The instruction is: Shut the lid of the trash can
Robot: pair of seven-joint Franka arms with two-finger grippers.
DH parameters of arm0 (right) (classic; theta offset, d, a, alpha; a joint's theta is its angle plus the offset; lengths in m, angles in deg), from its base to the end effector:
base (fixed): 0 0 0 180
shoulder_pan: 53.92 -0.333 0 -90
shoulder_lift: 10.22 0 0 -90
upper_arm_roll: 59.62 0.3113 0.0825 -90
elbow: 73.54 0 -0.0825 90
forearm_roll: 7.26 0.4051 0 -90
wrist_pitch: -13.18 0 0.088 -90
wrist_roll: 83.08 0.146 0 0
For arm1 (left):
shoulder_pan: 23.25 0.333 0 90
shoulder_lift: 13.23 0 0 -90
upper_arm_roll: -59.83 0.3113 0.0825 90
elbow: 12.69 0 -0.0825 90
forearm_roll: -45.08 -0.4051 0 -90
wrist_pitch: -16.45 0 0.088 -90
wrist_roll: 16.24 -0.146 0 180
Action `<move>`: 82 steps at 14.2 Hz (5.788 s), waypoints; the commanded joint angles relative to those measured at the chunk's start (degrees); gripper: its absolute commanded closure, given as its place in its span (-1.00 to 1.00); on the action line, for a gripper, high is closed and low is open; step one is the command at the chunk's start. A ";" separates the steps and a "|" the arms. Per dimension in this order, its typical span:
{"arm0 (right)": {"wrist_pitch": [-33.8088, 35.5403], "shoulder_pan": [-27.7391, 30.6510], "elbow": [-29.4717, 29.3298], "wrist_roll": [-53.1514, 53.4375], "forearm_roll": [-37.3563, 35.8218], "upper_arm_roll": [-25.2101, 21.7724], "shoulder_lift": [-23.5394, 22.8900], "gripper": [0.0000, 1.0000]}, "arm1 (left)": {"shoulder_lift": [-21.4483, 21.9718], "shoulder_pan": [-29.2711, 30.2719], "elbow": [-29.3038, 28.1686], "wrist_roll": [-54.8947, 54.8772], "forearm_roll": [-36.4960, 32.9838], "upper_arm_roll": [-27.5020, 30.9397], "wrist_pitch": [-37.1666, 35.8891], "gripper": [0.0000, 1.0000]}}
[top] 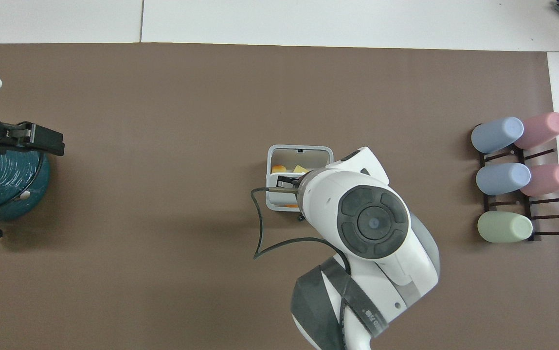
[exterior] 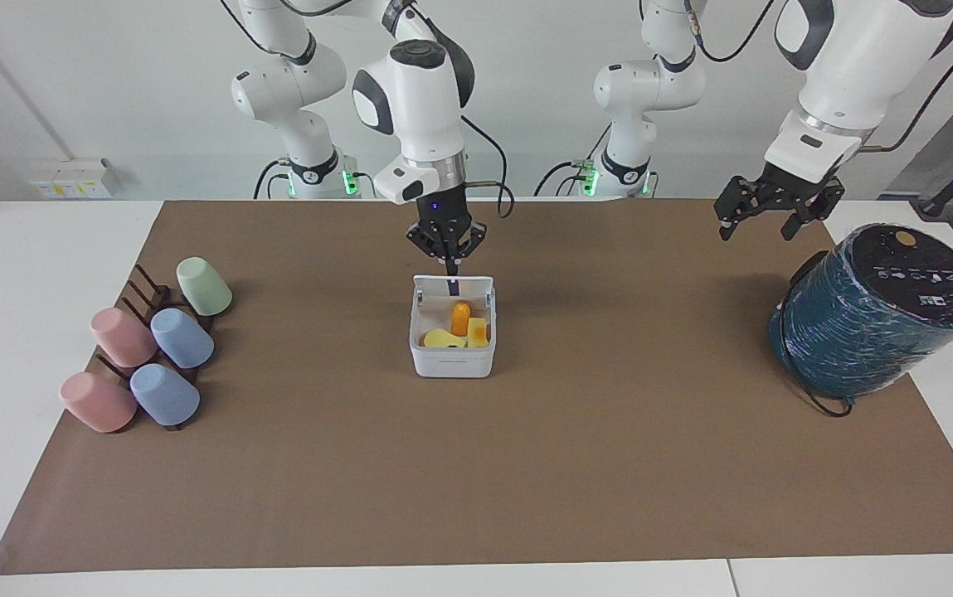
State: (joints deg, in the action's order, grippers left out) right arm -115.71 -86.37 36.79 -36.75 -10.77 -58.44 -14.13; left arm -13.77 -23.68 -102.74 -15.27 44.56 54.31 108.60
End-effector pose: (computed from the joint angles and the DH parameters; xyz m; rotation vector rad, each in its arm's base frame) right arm 0.5257 0.3452 0.4280 -2.9835 0.2836 -0.3445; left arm 0.5803 -0.0590 0.5783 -3.1318 0.1365 -0.0434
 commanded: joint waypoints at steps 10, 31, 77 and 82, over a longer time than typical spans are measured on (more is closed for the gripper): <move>-12.60 3.98 0.15 -5.82 -1.49 0.31 -6.10 1.00 | 1.77 0.43 -2.06 -0.36 0.60 -0.01 0.31 -1.00; -14.81 3.80 1.02 -11.88 -1.14 0.40 -9.89 1.00 | 1.77 0.43 -2.06 -0.36 0.60 -0.10 0.31 -1.00; 37.31 34.56 -17.25 -40.61 3.08 -0.48 9.80 -1.00 | 1.86 0.43 -2.06 -0.36 0.60 -0.10 0.31 -1.00; 40.03 35.97 -19.11 -41.41 3.34 -0.48 9.00 -1.00 | 1.77 0.43 -2.06 -0.36 0.60 -0.10 0.31 -1.00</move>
State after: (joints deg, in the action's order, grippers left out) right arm -76.90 -52.06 18.94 -76.47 -7.70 -59.53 -4.13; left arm -13.76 -23.68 -102.75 -15.27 44.56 54.31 108.60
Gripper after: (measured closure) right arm 0.000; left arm 0.000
